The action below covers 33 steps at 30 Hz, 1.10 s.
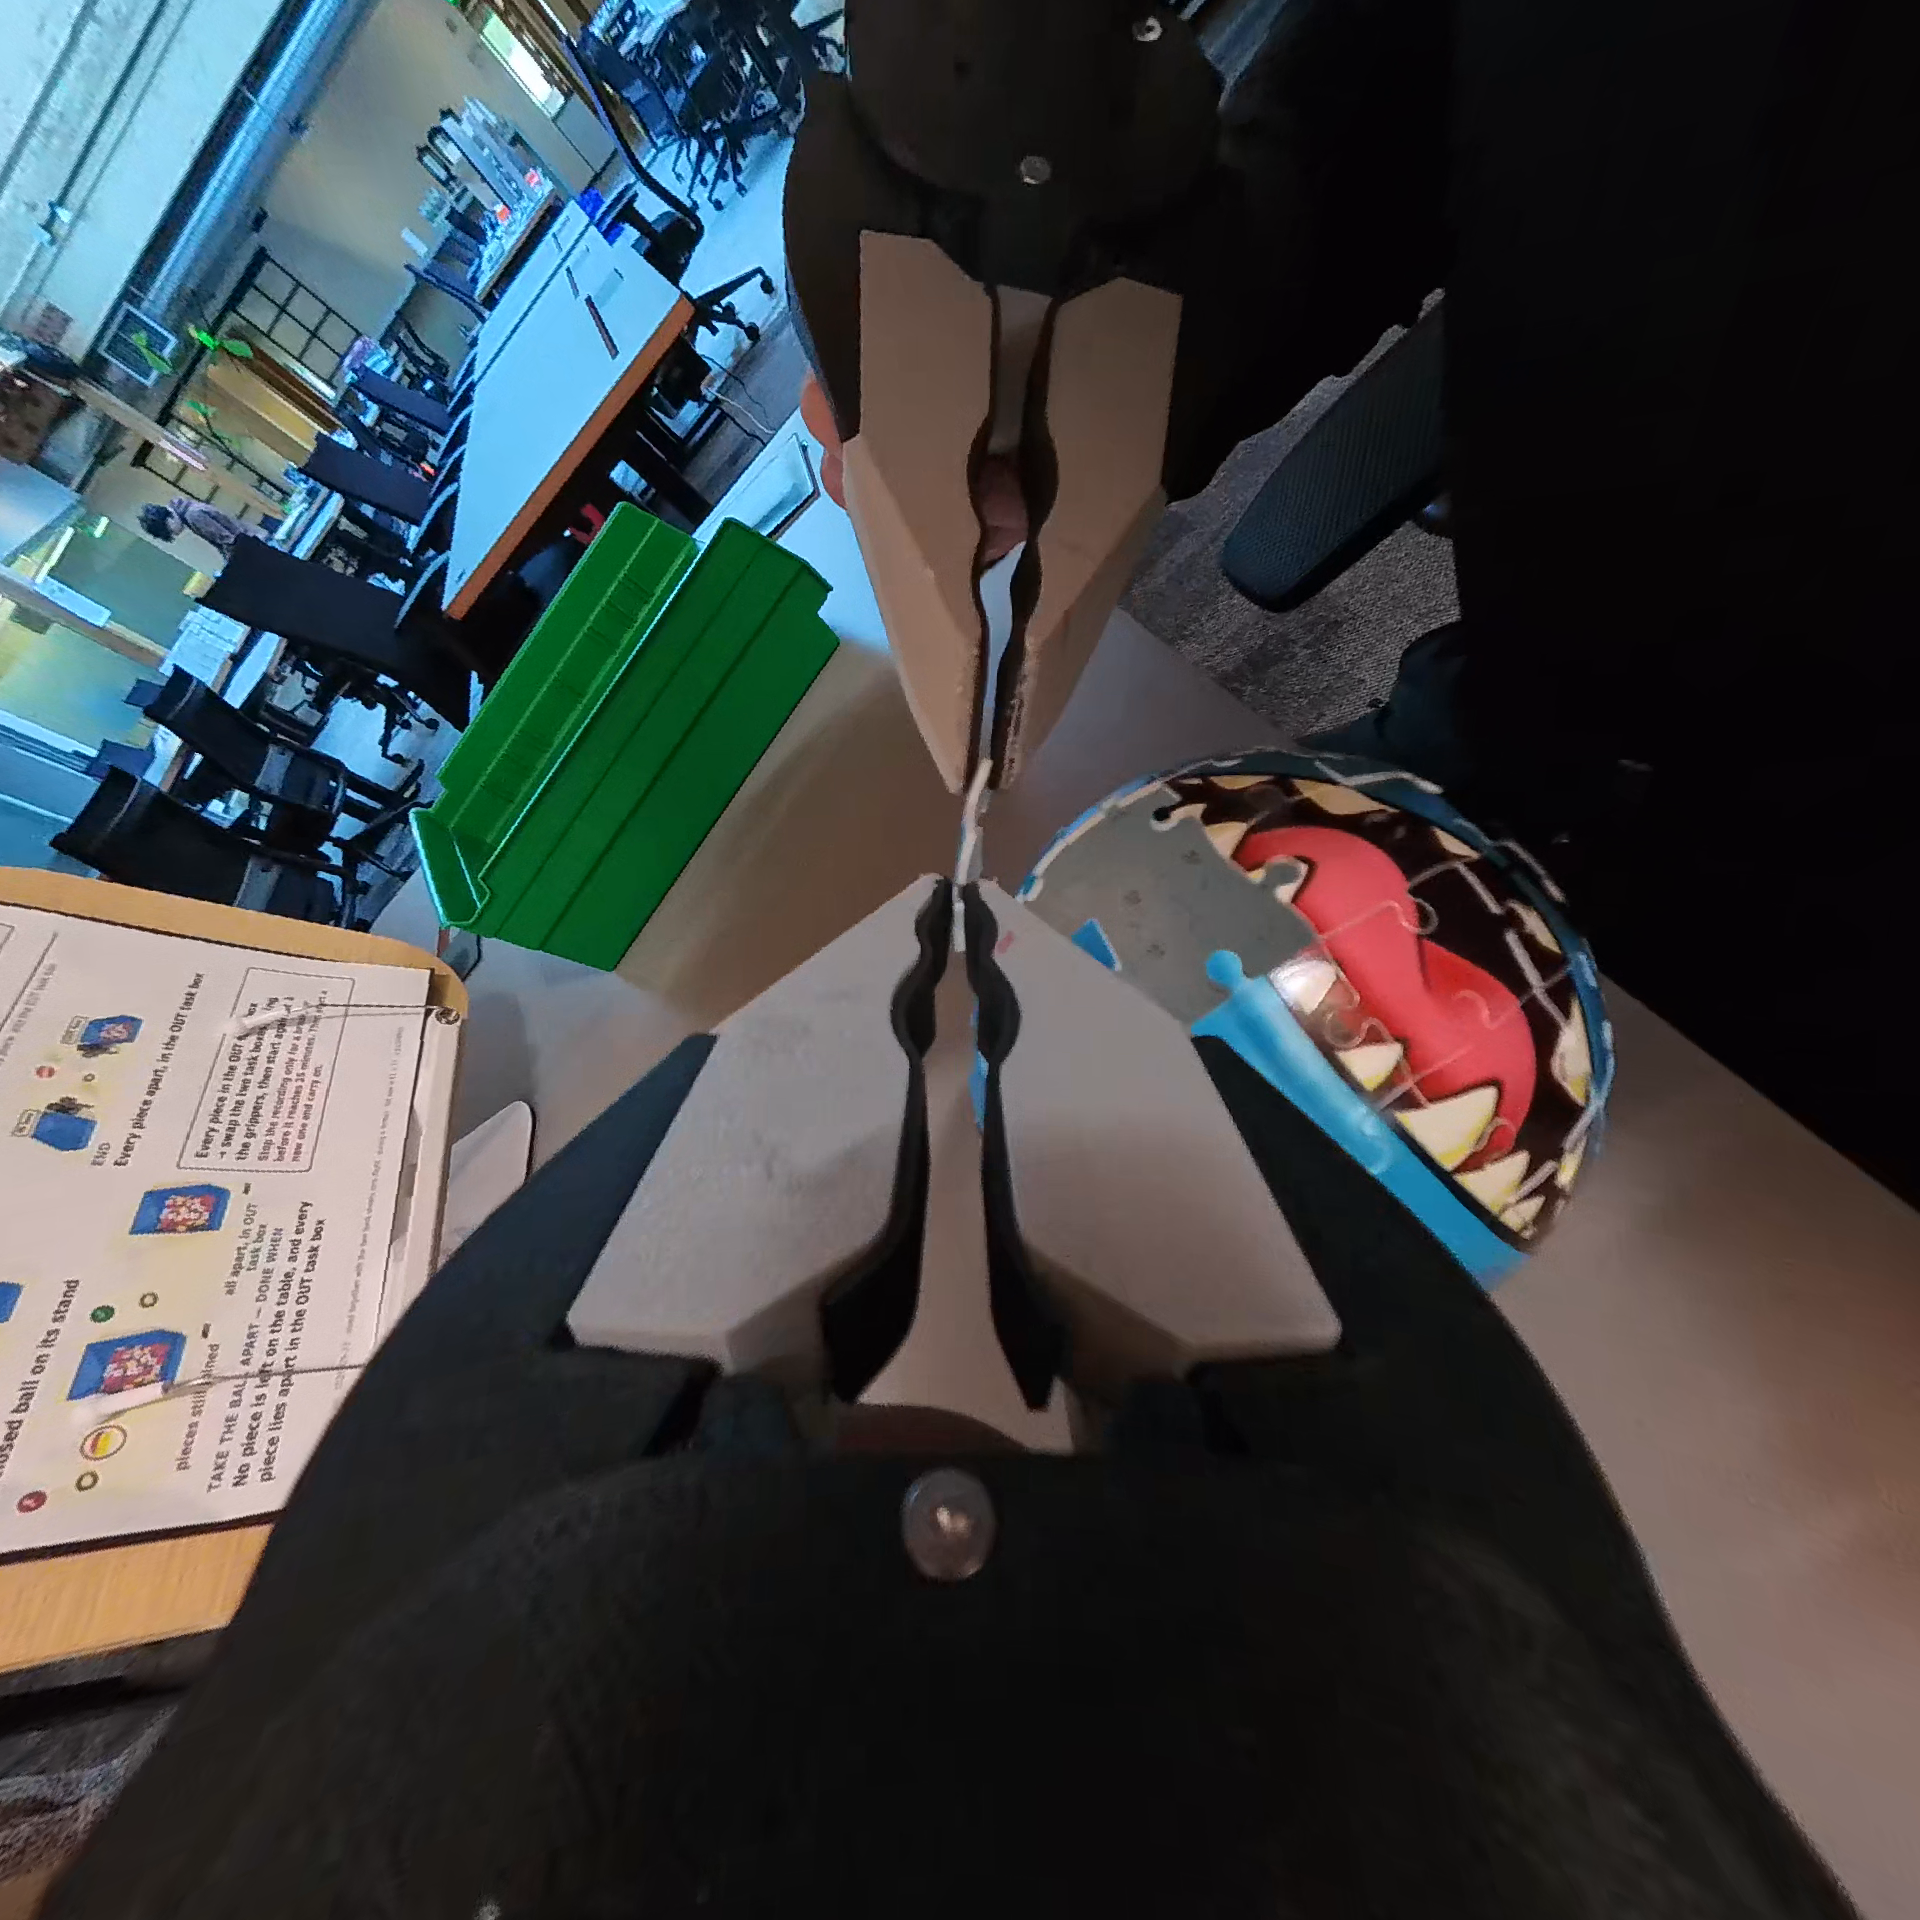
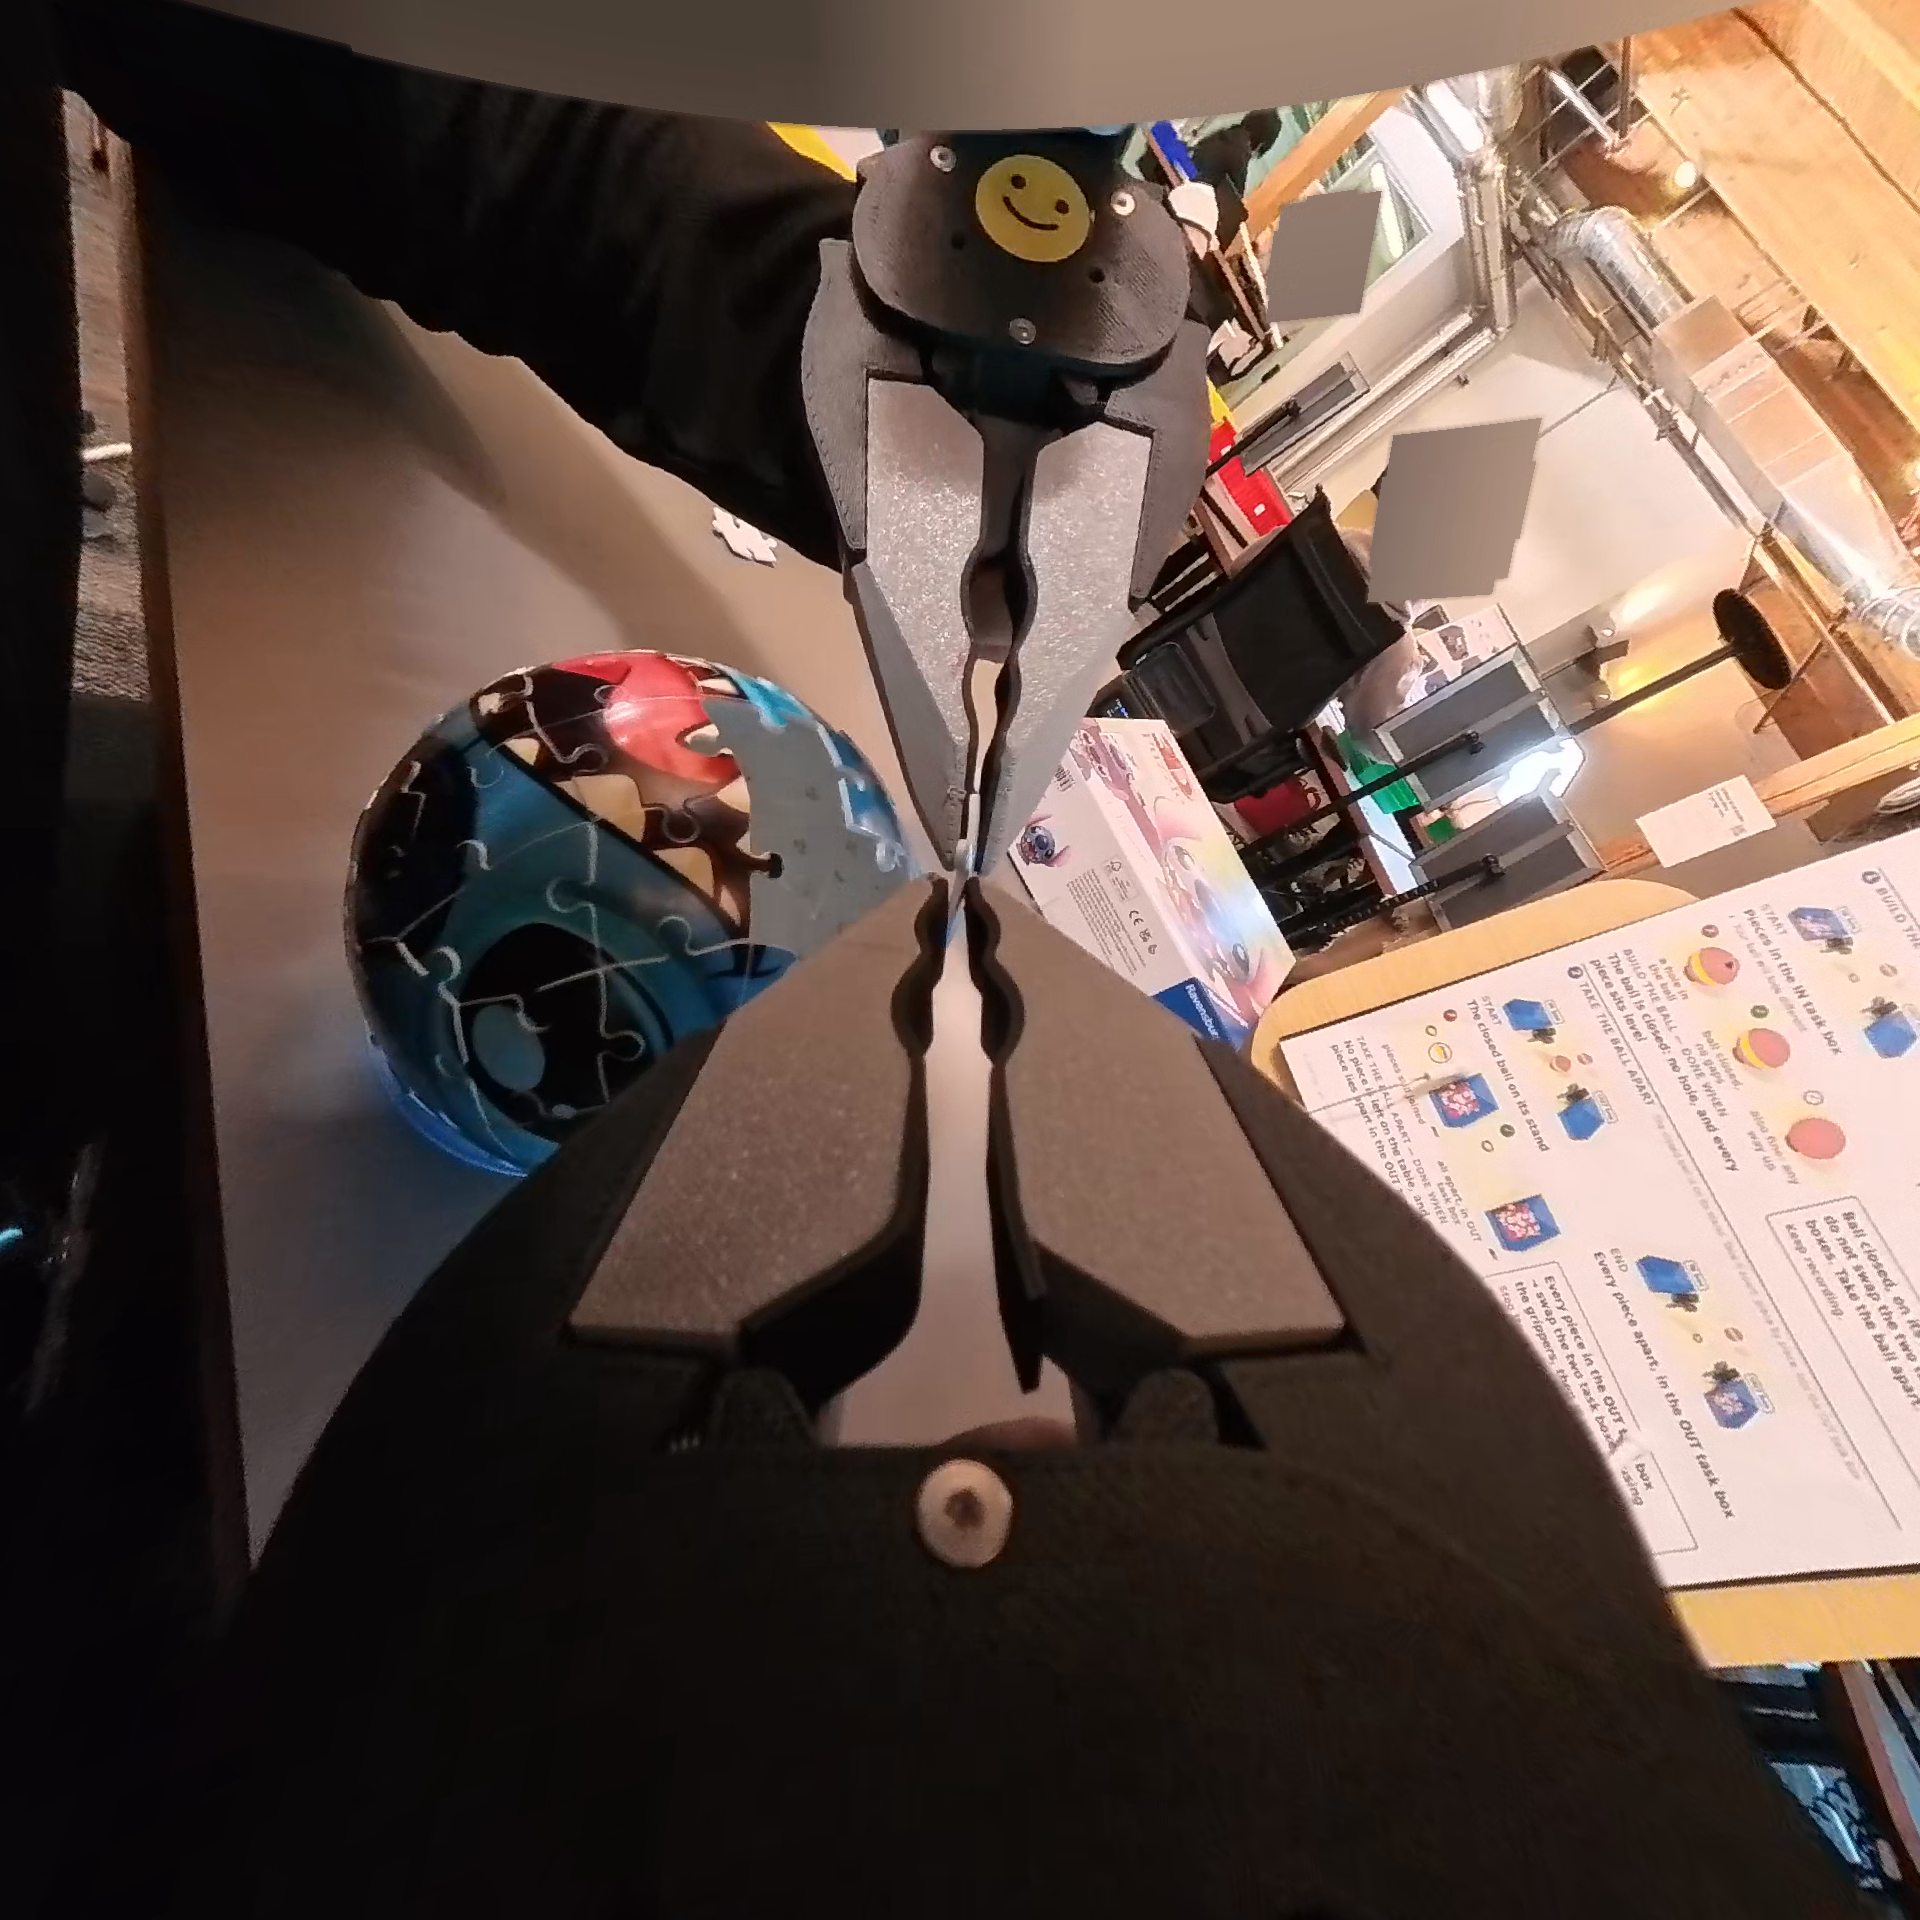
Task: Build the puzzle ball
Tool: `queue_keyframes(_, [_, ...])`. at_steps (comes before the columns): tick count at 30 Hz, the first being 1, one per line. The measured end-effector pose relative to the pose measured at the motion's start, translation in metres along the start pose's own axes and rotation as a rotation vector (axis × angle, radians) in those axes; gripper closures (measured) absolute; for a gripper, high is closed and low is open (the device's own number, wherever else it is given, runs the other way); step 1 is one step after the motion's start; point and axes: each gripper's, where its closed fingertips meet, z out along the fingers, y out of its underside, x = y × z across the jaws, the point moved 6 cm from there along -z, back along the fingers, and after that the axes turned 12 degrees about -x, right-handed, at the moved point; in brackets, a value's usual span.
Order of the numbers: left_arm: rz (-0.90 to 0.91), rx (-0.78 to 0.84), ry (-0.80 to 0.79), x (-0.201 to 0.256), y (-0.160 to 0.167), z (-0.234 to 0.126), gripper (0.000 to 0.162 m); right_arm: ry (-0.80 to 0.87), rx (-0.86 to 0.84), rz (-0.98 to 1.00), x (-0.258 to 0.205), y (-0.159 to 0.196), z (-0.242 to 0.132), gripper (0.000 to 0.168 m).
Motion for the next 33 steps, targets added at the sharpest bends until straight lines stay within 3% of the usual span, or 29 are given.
queue_keyframes(3, [-0.039, -0.013, 0.016, -0.001, 0.002, 0.003, 0.162, 0.009, -0.012, 0.004, 0.001, 0.002, 0.001, 0.168])
queue_keyframes(11, [-0.311, 0.036, 0.042, -0.027, 0.004, -0.003, 0.16, -0.253, 0.134, 0.577, 0.039, 0.019, 0.007, 0.168])
queue_keyframes(13, [-0.357, 0.026, 0.024, -0.034, 0.009, -0.01, 0.152, -0.281, 0.151, 0.654, 0.044, 0.024, 0.007, 0.168])
queue_keyframes(16, [-0.433, 0.025, 0.044, -0.04, 0.016, -0.021, 0.16, -0.311, 0.153, 0.713, 0.043, 0.028, 0.006, 0.168])
queue_keyframes(20, [-0.448, -0.039, 0.035, -0.042, 0.023, -0.022, 0.162, -0.259, 0.133, 0.618, 0.034, 0.022, 0.004, 0.168])
queue_keyframes(26, [-0.46, -0.079, 0.057, -0.037, 0.023, -0.014, 0.162, -0.075, 0.064, 0.228, 0.01, 0.002, 0.0, 0.168])
queue_keyframes(33, [-0.464, -0.085, 0.025, -0.036, 0.027, -0.01, 0.162, 0.105, 0.011, -0.069, -0.005, -0.006, -0.001, 0.168])
